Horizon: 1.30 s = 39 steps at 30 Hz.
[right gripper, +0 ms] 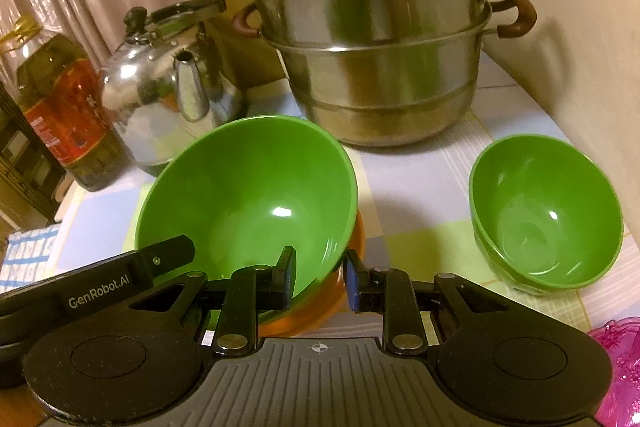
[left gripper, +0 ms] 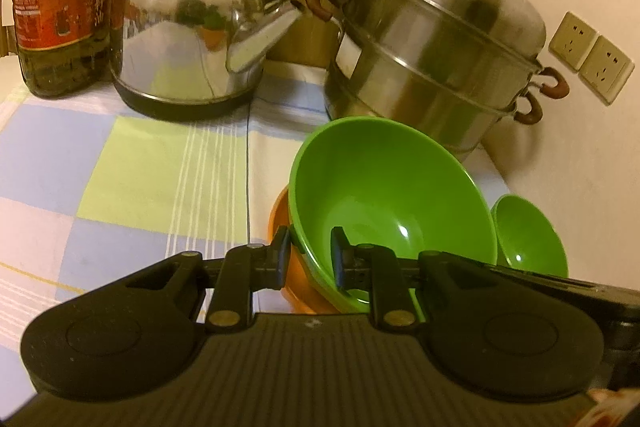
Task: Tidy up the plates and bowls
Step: 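Carry the green bowl with the left gripper onto the orange bowl, then open the left gripper and lift it away from the stacked bowls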
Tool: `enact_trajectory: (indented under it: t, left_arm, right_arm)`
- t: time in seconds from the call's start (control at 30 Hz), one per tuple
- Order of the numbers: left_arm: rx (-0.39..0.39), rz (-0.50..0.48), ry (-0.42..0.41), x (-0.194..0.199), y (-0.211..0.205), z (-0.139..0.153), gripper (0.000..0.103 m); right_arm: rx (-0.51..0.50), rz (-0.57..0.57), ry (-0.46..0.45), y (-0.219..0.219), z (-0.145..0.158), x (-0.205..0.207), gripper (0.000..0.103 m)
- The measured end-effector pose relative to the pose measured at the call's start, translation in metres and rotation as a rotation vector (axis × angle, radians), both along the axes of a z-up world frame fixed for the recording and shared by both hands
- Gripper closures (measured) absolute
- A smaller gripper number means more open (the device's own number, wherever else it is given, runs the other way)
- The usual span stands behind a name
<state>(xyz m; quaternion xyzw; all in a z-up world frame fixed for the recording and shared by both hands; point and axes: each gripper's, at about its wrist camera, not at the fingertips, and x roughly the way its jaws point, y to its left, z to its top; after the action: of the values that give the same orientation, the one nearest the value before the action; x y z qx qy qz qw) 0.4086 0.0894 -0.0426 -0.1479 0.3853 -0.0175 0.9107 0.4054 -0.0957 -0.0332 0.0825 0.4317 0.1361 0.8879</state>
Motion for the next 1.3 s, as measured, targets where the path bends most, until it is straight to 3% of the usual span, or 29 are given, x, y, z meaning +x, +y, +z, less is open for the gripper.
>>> enact_trajectory:
  t: [0.23,0.77,0.93,1.13,1.3]
  left_arm:
    - [0.018,0.008,0.021,0.002,-0.001,-0.007,0.085]
    - [0.04,0.006,0.021,0.003,-0.003,-0.009,0.085]
    - [0.044,0.017,0.01,0.002,-0.002,-0.009,0.084]
    - [0.038,0.033,-0.028,-0.001,0.001,0.0,0.084]
    - [0.016,0.034,-0.033,-0.003,0.003,0.003,0.084]
  right_arm:
    - [-0.021,0.021,0.015,0.003,-0.013,0.004,0.077]
    - [-0.131,0.06,-0.045,0.016,-0.016,0.0,0.077]
    - [-0.189,0.082,-0.07,0.023,-0.021,-0.003,0.066]
    - [-0.043,0.004,-0.087,0.002,-0.011,0.0,0.061]
    - [0.011,-0.04,-0.073,-0.009,-0.008,0.003,0.061]
